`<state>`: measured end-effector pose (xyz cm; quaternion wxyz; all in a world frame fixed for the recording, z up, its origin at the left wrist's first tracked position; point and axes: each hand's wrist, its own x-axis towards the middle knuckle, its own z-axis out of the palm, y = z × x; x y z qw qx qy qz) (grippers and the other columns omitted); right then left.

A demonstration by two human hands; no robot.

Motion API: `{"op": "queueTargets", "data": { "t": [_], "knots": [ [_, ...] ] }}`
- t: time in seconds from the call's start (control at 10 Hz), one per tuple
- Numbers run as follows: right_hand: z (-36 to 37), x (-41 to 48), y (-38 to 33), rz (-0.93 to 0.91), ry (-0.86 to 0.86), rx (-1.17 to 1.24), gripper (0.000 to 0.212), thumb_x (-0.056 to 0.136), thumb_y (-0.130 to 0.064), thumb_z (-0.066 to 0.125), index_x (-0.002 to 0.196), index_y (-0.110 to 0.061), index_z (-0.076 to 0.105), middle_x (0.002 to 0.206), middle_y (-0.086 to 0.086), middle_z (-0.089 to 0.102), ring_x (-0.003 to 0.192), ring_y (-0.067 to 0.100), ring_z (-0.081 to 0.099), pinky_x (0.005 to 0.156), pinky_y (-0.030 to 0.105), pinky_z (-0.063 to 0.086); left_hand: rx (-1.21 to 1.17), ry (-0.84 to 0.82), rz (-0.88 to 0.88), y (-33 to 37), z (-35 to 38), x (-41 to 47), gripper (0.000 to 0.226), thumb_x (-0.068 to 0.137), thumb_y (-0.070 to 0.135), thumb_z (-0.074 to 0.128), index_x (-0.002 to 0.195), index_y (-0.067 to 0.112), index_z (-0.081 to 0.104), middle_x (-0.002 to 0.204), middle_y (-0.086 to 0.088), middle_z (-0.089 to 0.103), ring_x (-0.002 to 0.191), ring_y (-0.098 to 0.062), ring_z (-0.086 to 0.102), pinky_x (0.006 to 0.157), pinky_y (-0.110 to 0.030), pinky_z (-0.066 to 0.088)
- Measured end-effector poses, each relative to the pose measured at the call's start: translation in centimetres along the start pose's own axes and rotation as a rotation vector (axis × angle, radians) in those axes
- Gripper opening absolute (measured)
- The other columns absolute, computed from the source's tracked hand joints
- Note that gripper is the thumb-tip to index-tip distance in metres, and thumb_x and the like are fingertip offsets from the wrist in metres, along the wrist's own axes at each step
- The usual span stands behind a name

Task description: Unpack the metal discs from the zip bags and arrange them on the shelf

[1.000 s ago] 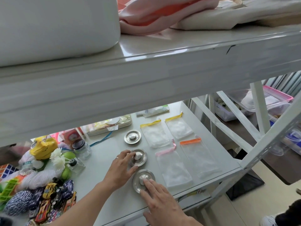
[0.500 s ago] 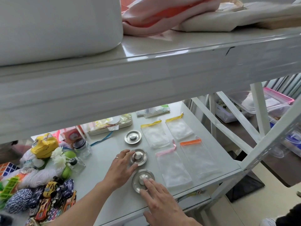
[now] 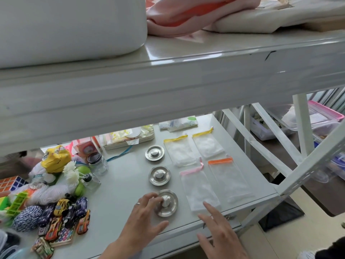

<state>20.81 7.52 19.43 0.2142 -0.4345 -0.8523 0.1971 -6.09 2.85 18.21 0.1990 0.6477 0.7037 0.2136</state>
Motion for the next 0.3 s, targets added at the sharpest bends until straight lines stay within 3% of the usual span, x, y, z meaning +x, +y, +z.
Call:
{"op": "queueTargets", "data": {
  "t": [0.1,0.2,0.3],
  "knots": [
    [-1.0,-0.5,0.6,0.065,0.058,0.02,0.042,0.071,-0.045,0.059,0.107,-0.028,0.071,0.14,-0.013,0.055,0.109,0.013,0.067,0.083,0.019,0.049,0.015,0.041,-0.015,0.2,0.5,0.3,0.064,0.074,0.059,0.066,0.133,0.037,0.057,0.141,0.018,0.044,0.129,-0.001,0.049,0.111,-0.014,0.03],
    [-1.6,-1.1,1.0,0.094,0.139,0.064,0.042,0.071,-0.046,0.058,0.108,-0.031,0.07,0.145,-0.039,0.032,0.107,0.003,0.062,0.079,0.018,0.048,-0.007,0.075,-0.01,0.0,0.6,0.3,0.063,0.076,0.056,0.069,0.134,0.037,0.055,0.14,0.021,0.042,0.125,-0.001,0.052,0.114,-0.024,0.04],
    [-2.4,-1.7,1.1,0.113,0.195,0.148,0.04,0.068,-0.038,0.068,0.107,-0.032,0.071,0.146,-0.048,0.02,0.102,0.0,0.061,0.076,0.006,0.043,-0.062,0.091,-0.027,0.1,0.2,-0.2,0.068,0.078,0.055,0.068,0.141,0.04,0.05,0.142,0.023,0.037,0.13,0.002,0.047,0.114,-0.022,0.039]
  ]
}}
